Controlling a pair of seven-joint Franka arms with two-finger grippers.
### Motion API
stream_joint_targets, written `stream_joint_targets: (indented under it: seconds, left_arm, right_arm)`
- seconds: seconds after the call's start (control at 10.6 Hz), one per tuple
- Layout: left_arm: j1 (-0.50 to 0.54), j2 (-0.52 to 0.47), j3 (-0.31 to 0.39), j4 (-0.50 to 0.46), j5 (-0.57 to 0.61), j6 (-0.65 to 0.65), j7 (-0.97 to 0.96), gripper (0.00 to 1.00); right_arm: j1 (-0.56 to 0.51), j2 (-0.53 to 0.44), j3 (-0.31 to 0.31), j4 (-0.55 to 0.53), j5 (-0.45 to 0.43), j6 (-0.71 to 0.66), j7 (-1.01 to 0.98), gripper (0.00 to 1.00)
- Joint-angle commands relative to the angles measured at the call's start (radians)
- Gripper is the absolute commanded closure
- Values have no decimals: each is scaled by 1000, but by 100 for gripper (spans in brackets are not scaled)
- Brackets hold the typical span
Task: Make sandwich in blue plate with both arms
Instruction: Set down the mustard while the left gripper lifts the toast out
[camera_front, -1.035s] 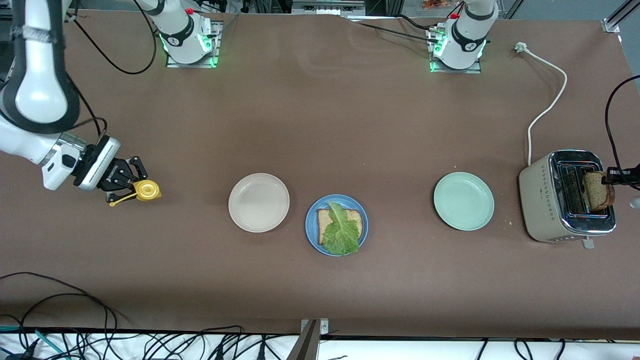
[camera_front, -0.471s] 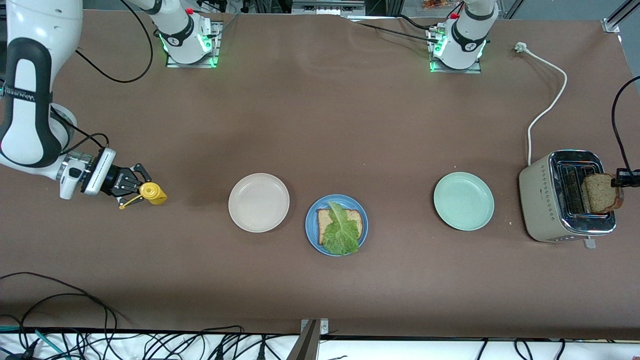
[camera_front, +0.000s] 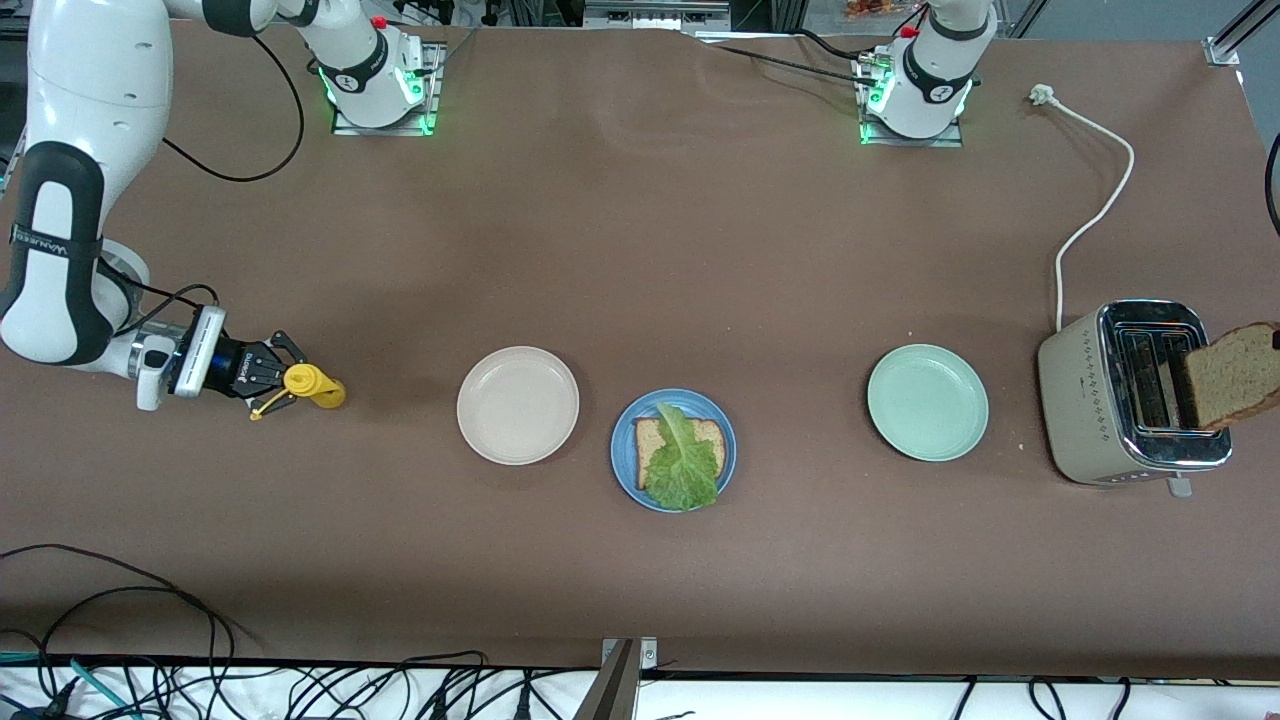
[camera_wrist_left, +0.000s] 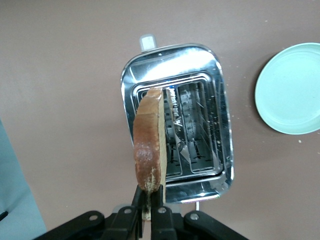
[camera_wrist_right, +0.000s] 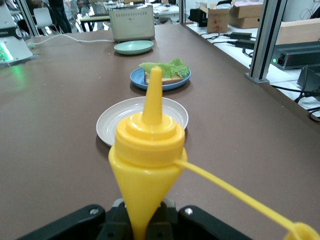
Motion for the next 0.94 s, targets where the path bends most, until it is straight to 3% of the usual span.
stream_joint_targets:
  seconds: [0.0,0.47,0.85]
  left_arm:
    - [2,-46,-34,17,-18,-49,20,100]
    - [-4,-51,-57,49,-26,-112,13,100]
    - [-110,-87,-37,18,-63,-112,-27,100]
  right_arm:
    - [-57,82,37,46,54,-79,-55,100]
    - [-151,137,139,101,57,-87,-87,100]
    - [-154,140,142,101,57,-89,-87,100]
